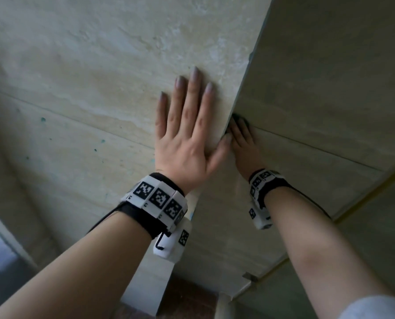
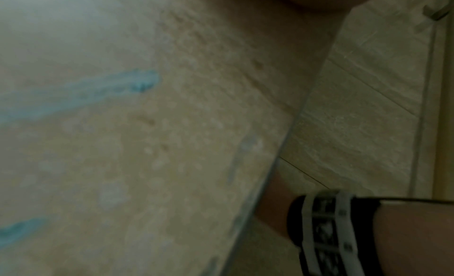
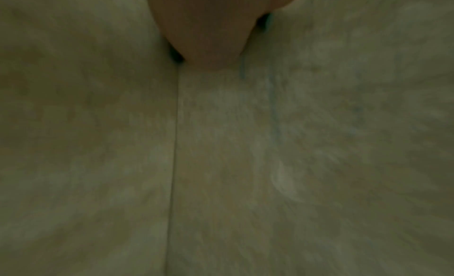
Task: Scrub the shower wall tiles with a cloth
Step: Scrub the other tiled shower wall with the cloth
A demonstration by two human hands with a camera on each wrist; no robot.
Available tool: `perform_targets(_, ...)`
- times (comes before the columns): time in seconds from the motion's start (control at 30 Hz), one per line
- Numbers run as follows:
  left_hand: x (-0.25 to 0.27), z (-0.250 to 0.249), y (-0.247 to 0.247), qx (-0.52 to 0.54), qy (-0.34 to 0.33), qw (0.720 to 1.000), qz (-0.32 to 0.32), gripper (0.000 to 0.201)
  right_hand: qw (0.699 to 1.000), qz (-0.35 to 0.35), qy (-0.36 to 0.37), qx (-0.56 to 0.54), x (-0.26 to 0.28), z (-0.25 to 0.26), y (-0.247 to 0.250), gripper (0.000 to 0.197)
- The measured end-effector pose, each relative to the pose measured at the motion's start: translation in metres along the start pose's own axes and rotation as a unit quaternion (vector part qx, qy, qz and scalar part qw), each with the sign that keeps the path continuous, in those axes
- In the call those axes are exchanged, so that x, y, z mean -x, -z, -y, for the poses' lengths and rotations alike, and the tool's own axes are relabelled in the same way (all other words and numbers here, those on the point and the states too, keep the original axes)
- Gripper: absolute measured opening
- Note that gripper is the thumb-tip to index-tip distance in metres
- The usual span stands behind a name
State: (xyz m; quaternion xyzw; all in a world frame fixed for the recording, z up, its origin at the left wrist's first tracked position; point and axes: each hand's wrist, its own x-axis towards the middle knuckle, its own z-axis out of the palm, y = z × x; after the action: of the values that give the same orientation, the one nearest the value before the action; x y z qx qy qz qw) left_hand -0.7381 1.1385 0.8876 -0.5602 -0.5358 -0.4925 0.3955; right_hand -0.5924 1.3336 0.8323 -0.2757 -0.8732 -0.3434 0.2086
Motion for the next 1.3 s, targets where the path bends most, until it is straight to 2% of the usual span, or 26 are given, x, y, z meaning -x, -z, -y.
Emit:
perform_targets(0.1,0.0,0.001,0.0,-0.006,-0.002,1.0,0.003,0.068,0.991,0.102,0.087,0.025,0.031,0.01,-0.016,0.087)
perform_targets(0.17,0.001,0.001,0.0,-0.009,0.001,1.0,0.001,0.068,0.973,0.159,0.155,0.06,0.055,0.009,-0.019,0.075)
perform_targets(0.23,0.001,0.001,0.0,-0.01,0.007,1.0,0.0,0.068,0.968,0.169,0.176,0.061,0.071,0.0,-0.017,0.062)
perform_targets(0.27,0.001,0.002,0.0,-0.012,0.009,1.0,0.002,0.069,0.973,0.152,0.158,0.07,0.071,-0.006,-0.013,0.061)
perform_targets(0.4,0.0,0.001,0.0,-0.007,0.007,1.0,0.01,0.069,0.997,0.036,-0.015,0.072,0.05,-0.032,0.022,0.067)
perform_targets(0.43,0.0,0.001,0.001,-0.007,0.005,1.0,0.013,0.069,0.994,0.03,-0.082,0.071,0.045,-0.037,0.032,0.073)
perform_targets(0.5,0.0,0.0,0.001,-0.007,0.002,1.0,0.016,0.069,0.965,0.004,-0.256,0.061,0.038,-0.035,0.043,0.085)
perform_targets(0.53,0.0,0.0,0.001,-0.006,0.002,1.0,0.016,0.069,0.951,-0.028,-0.305,0.048,0.038,-0.03,0.043,0.086)
perform_targets(0.57,0.0,0.0,0.001,-0.006,0.002,1.0,0.015,0.069,0.949,-0.057,-0.308,0.036,0.042,-0.023,0.037,0.086)
perform_targets(0.63,-0.001,0.0,0.001,-0.008,0.001,1.0,0.011,0.069,0.973,-0.038,-0.223,0.044,0.064,-0.012,0.011,0.089)
perform_targets(0.67,-0.001,0.001,0.001,-0.007,0.001,1.0,0.01,0.069,0.989,0.004,-0.145,0.037,0.079,-0.009,0.0,0.092)
perform_targets(0.73,-0.001,0.002,0.001,-0.008,0.0,1.0,0.008,0.068,0.997,0.076,-0.002,0.024,0.106,-0.01,-0.015,0.093)
perform_targets(0.77,0.0,0.002,0.001,-0.011,0.0,1.0,0.006,0.068,0.995,0.09,0.036,0.035,0.116,-0.014,-0.017,0.09)
perform_targets(0.8,0.0,0.002,0.001,-0.012,0.0,1.0,0.003,0.067,0.992,0.11,0.032,0.049,0.123,-0.018,-0.016,0.091)
perform_targets(0.83,0.0,0.002,0.001,-0.012,-0.001,1.0,0.001,0.067,0.989,0.141,-0.02,0.049,0.128,-0.02,-0.011,0.094)
perform_targets(0.87,0.001,0.002,0.001,-0.012,-0.001,1.0,0.0,0.067,0.977,0.168,-0.128,0.042,0.131,-0.02,-0.003,0.096)
perform_targets(0.9,0.001,0.002,0.001,-0.013,-0.001,1.0,-0.001,0.067,0.95,0.164,-0.262,0.044,0.133,-0.02,0.005,0.095)
perform_targets(0.97,0.001,0.001,0.0,-0.014,0.0,1.0,-0.003,0.067,0.849,0.135,-0.509,0.049,0.131,-0.023,0.023,0.084)
perform_targets(1.0,0.001,0.0,0.0,-0.013,0.0,1.0,-0.003,0.067,0.794,0.131,-0.593,0.032,0.125,-0.023,0.032,0.08)
perform_targets(1.03,0.001,0.0,0.0,-0.011,0.002,1.0,-0.001,0.067,0.768,0.127,-0.627,0.023,0.12,-0.023,0.036,0.08)
perform_targets(1.07,0.0,-0.001,0.001,-0.01,0.002,1.0,0.002,0.066,0.757,0.143,-0.638,0.012,0.113,-0.02,0.042,0.082)
perform_targets(1.1,0.0,-0.001,0.001,-0.009,0.002,1.0,0.006,0.066,0.76,0.163,-0.629,0.016,0.106,-0.014,0.041,0.085)
perform_targets(1.17,0.0,-0.001,0.002,-0.008,0.003,1.0,0.012,0.066,0.82,0.201,-0.534,0.052,0.092,0.007,0.036,0.086)
perform_targets(1.23,0.0,-0.001,0.003,-0.007,0.004,1.0,0.015,0.066,0.892,0.229,-0.389,0.006,0.087,0.032,0.03,0.084)
perform_targets(1.3,0.0,-0.001,0.003,-0.007,0.003,1.0,0.016,0.066,0.941,0.228,-0.245,-0.041,0.087,0.039,0.02,0.091)
